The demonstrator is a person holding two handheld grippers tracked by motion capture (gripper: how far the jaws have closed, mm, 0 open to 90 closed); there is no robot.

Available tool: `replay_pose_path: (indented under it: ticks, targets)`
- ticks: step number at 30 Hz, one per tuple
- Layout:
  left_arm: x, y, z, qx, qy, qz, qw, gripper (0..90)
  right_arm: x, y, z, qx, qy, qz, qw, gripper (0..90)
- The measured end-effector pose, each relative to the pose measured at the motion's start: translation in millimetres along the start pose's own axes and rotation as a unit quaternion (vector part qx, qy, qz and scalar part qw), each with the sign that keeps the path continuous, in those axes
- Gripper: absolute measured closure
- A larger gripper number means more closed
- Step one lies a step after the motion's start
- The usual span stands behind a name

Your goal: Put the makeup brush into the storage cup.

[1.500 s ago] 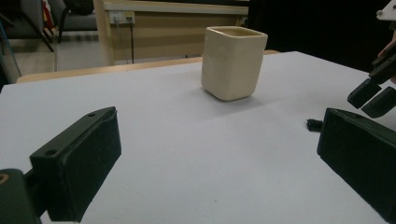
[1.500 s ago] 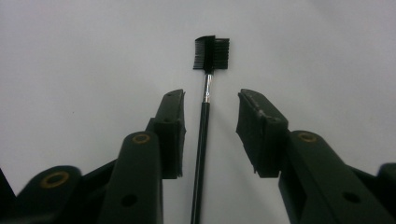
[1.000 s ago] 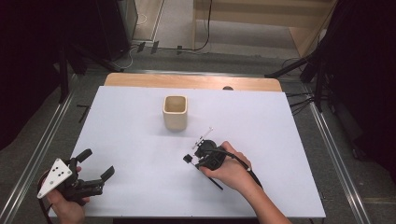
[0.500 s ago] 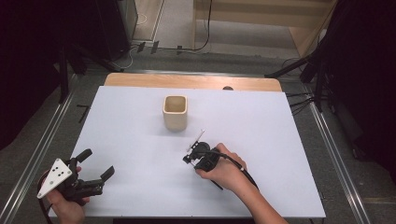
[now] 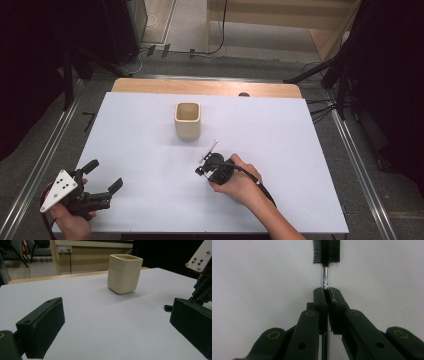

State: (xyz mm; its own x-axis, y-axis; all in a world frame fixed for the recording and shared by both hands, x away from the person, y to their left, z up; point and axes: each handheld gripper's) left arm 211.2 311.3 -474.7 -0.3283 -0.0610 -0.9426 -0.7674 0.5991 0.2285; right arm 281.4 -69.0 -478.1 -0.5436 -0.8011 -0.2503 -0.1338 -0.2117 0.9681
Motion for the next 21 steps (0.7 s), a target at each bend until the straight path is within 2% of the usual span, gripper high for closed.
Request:
replay_pose_path:
  ticks: [4,7,8,10,11,13,14,16,18,19,20,21]
  targets:
    - [0.2,0.3,1.0,0.0,0.002,-0.001,1.0,0.3,2.2,0.6,-3.1,-0.009,-0.003,-0.009,0.9999,87.3]
    - [0.2,0.3,1.4,0.0,0.002,0.0,1.0,0.3,4.2,3.5,-5.1,-0.007,-0.011,-0.025,0.9996,87.3]
    - [0.3,0.1,1.2,0.0,0.002,0.0,1.0,0.3,5.5,7.7,-7.7,-0.013,-0.014,-0.04,0.999,87.3]
    - [0.3,0.0,0.8,0.0,0.002,-0.001,1.0,0.3,5.9,9.5,-8.3,-0.013,-0.02,-0.047,0.9986,87.3]
    - [0.3,0.1,0.7,0.0,0.002,-0.001,1.0,0.3,7.8,14.7,-11.9,-0.015,-0.02,-0.065,0.9976,87.3]
    - [0.3,0.1,0.7,0.0,0.002,-0.001,1.0,0.3,8.5,16.3,-12.7,-0.016,-0.022,-0.072,0.9971,87.3]
    - [0.3,0.1,0.6,0.0,0.002,-0.001,1.0,0.3,10.6,20.9,-15.6,-0.021,-0.025,-0.088,0.9955,87.3]
    - [0.3,0.1,0.5,0.0,0.001,-0.001,1.0,0.3,11.4,22.7,-16.2,-0.02,-0.027,-0.092,0.9952,87.3]
    - [0.4,-0.1,0.2,0.0,0.002,-0.001,1.0,0.3,14.4,29.3,-19.2,-0.017,-0.033,-0.118,0.9923,87.3]
    - [0.5,-0.1,0.2,0.0,0.002,0.0,1.0,0.3,14.4,29.3,-19.2,-0.017,-0.033,-0.118,0.9923,87.3]
    - [0.5,-0.3,0.2,0.001,0.002,0.0,1.0,0.3,16.2,33.3,-21.6,-0.02,-0.038,-0.133,0.9902,87.4]
    - [0.6,-0.3,0.2,0.001,0.002,0.0,1.0,0.3,16.2,33.3,-21.6,-0.02,-0.038,-0.133,0.9902,87.4]
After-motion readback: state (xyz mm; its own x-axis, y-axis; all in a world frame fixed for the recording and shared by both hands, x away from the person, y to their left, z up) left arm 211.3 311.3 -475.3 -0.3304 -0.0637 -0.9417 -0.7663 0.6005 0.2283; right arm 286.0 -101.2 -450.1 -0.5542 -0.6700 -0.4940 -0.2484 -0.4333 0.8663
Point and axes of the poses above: each handheld gripper's, and its own axes: y roughly backward along the jaws, x roughly out of its underside, z roughly to its left, and after that the axes turned 11 degrees about y, right-handed
